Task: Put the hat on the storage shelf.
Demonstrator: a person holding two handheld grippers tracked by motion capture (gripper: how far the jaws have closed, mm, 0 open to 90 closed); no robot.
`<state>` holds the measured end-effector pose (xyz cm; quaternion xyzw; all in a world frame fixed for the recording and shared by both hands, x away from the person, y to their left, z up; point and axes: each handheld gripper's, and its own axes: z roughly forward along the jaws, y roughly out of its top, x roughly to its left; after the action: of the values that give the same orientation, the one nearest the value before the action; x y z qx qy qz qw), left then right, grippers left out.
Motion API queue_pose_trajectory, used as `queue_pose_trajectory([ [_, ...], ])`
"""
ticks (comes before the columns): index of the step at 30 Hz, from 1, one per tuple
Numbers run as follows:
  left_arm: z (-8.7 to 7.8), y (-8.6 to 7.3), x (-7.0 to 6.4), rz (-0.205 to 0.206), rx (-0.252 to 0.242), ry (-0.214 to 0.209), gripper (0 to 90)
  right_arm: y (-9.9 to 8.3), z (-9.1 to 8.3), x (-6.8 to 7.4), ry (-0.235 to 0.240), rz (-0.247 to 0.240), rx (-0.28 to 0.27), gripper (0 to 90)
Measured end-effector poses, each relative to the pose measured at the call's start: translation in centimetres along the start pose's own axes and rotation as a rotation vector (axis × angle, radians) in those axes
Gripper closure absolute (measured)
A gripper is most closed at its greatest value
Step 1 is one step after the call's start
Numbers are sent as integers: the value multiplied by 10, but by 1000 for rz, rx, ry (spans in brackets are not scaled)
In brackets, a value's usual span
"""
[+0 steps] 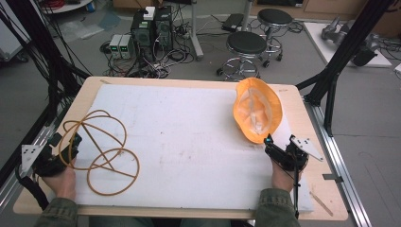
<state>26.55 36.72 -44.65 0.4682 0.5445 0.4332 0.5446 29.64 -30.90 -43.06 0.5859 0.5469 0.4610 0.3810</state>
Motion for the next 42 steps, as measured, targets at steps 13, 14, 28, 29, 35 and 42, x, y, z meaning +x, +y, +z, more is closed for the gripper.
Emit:
queue_pose_trajectory([
  [13, -2, 1, 0, -3, -3, -4, 308, -1, 0, 2, -1, -1, 13, 122],
  [14, -1, 0, 0, -4, -3, -4, 308, -1, 1, 1, -1, -3, 10, 121],
  [28, -2, 1, -2, 8, -9, -6, 308, 6, -3, 9, -40, -73, -98, 168],
  [29, -3, 1, -2, 12, -8, -7, 308, 6, -3, 9, -40, -73, -98, 168],
  [35, -5, 1, -6, 20, -6, -8, 307, 15, -1, 8, -55, -54, -157, 196],
  [42, -7, 2, -5, 23, -6, 7, 307, 28, 21, 6, -16, -57, -74, 167],
])
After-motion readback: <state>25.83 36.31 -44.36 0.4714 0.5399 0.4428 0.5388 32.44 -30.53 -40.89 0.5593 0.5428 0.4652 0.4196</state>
